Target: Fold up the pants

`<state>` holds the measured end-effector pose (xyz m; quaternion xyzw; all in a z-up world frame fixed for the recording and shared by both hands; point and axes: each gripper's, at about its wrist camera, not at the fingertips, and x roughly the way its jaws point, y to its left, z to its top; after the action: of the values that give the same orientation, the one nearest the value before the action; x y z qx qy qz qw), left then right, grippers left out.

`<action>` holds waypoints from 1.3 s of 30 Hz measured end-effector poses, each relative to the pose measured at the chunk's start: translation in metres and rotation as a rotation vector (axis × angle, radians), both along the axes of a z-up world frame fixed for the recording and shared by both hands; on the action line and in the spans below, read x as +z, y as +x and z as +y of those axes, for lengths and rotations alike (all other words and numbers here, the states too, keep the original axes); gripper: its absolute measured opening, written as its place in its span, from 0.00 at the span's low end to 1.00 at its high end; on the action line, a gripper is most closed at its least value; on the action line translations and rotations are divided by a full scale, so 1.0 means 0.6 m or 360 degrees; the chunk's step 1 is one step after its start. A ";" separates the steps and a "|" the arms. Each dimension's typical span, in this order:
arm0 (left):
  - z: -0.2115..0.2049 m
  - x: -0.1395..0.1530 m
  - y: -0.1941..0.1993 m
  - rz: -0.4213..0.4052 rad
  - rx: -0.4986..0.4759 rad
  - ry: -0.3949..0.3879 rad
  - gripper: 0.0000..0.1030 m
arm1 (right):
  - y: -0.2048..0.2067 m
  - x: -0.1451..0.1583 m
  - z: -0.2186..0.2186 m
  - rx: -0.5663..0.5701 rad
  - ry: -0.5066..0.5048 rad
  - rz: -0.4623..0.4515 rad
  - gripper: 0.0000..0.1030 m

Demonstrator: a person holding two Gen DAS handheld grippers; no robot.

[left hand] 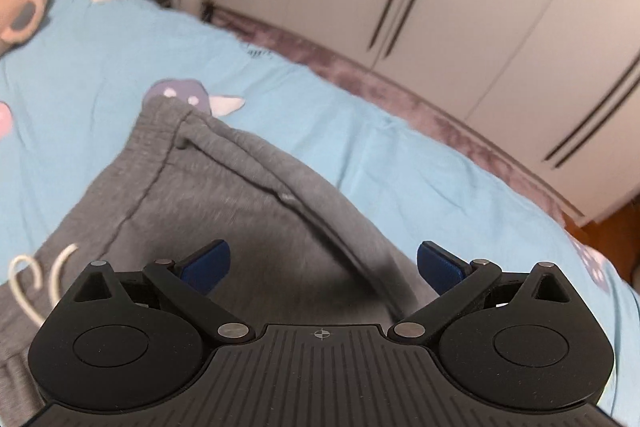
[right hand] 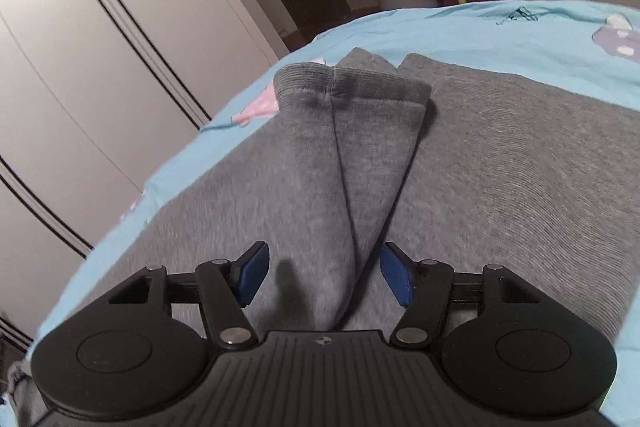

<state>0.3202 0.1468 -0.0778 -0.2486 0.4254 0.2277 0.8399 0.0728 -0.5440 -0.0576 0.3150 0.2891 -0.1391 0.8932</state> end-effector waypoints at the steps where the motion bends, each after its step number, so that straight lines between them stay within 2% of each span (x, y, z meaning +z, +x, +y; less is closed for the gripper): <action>1: 0.008 -0.008 0.012 0.0018 0.0007 -0.0015 0.83 | 0.000 -0.002 -0.002 -0.0003 0.0002 -0.0018 0.60; 3: 0.015 -0.020 0.037 0.0063 -0.0024 -0.0026 0.64 | 0.006 -0.004 0.003 0.0004 -0.0043 -0.0034 0.60; 6: 0.024 -0.038 0.057 0.0113 -0.0021 -0.0083 0.59 | 0.016 -0.002 0.022 0.0059 -0.0222 -0.0012 0.60; 9: 0.043 -0.049 0.050 0.0023 0.0014 -0.0204 0.22 | 0.031 -0.003 0.028 0.0079 -0.0319 0.0011 0.60; 10: 0.049 -0.049 0.049 0.0008 0.0034 -0.0249 0.19 | 0.033 -0.002 0.025 0.0067 -0.0299 0.0004 0.60; 11: 0.051 -0.047 0.044 -0.0022 0.0038 -0.0268 0.16 | 0.032 -0.001 0.020 0.0044 -0.0263 -0.0002 0.54; 12: 0.049 -0.042 0.039 -0.0046 0.0020 -0.0242 0.14 | 0.030 0.000 0.014 0.0019 -0.0225 -0.0002 0.50; 14: 0.042 -0.028 0.029 -0.0082 -0.0017 -0.0179 0.12 | 0.025 -0.001 -0.008 -0.0037 -0.0144 0.0001 0.20; 15: 0.040 -0.020 0.024 -0.0103 -0.0022 -0.0165 0.11 | 0.023 -0.004 -0.019 -0.0063 -0.0096 0.0010 0.12; 16: 0.039 -0.013 0.019 -0.0123 -0.0020 -0.0164 0.11 | 0.017 -0.009 -0.031 -0.0085 -0.0028 0.0001 0.09; 19: 0.042 0.007 -0.004 -0.0175 -0.0024 -0.0190 0.10 | 0.006 -0.017 -0.056 -0.0121 0.0180 -0.0063 0.08; 22: 0.053 0.022 -0.028 -0.0183 -0.0009 -0.0257 0.10 | 0.008 -0.028 -0.070 -0.0135 0.0328 -0.0092 0.17; 24: 0.063 0.037 -0.043 -0.0178 0.0023 -0.0307 0.10 | 0.006 -0.035 -0.082 -0.0193 0.0463 -0.0118 0.17; 25: 0.066 0.051 -0.051 -0.0202 0.0009 -0.0327 0.10 | 0.011 -0.035 -0.089 -0.0215 0.0513 -0.0111 0.15; 26: 0.068 0.072 -0.061 -0.0241 -0.0007 -0.0308 0.10 | 0.020 -0.032 -0.095 -0.0232 0.0554 -0.0083 0.05; 27: 0.069 0.091 -0.069 -0.0272 -0.0021 -0.0283 0.10 | 0.032 -0.025 -0.100 -0.0226 0.0567 -0.0044 0.05; 28: 0.071 0.117 -0.079 -0.0309 -0.0036 -0.0270 0.10 | 0.050 -0.007 -0.101 -0.0180 0.0547 -0.0028 0.05; 30: 0.080 0.168 -0.104 -0.0400 -0.0040 -0.0325 0.09 | 0.079 0.050 -0.094 -0.0086 0.0447 -0.0062 0.05; 31: 0.083 0.194 -0.121 -0.0455 -0.0047 -0.0340 0.10 | 0.087 0.090 -0.095 -0.0053 0.0427 -0.0136 0.05; 34: 0.086 0.247 -0.195 -0.0627 -0.0100 -0.0335 0.10 | 0.079 0.214 -0.118 -0.0015 0.0525 -0.0487 0.05; 36: 0.089 0.250 -0.261 -0.0737 -0.0169 -0.0369 0.10 | 0.048 0.268 -0.140 0.0004 0.0590 -0.0704 0.05; 37: 0.089 0.241 -0.294 -0.0763 -0.0203 -0.0382 0.11 | 0.027 0.283 -0.149 0.0013 0.0585 -0.0768 0.05; 39: 0.082 0.191 -0.362 -0.0731 -0.0267 -0.0389 0.11 | -0.022 0.285 -0.162 0.0041 0.0484 -0.0811 0.05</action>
<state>0.1029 0.1960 0.0371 -0.3572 0.2671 0.0420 0.8940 0.0594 -0.6409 0.1135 0.4662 0.0771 0.0006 0.8813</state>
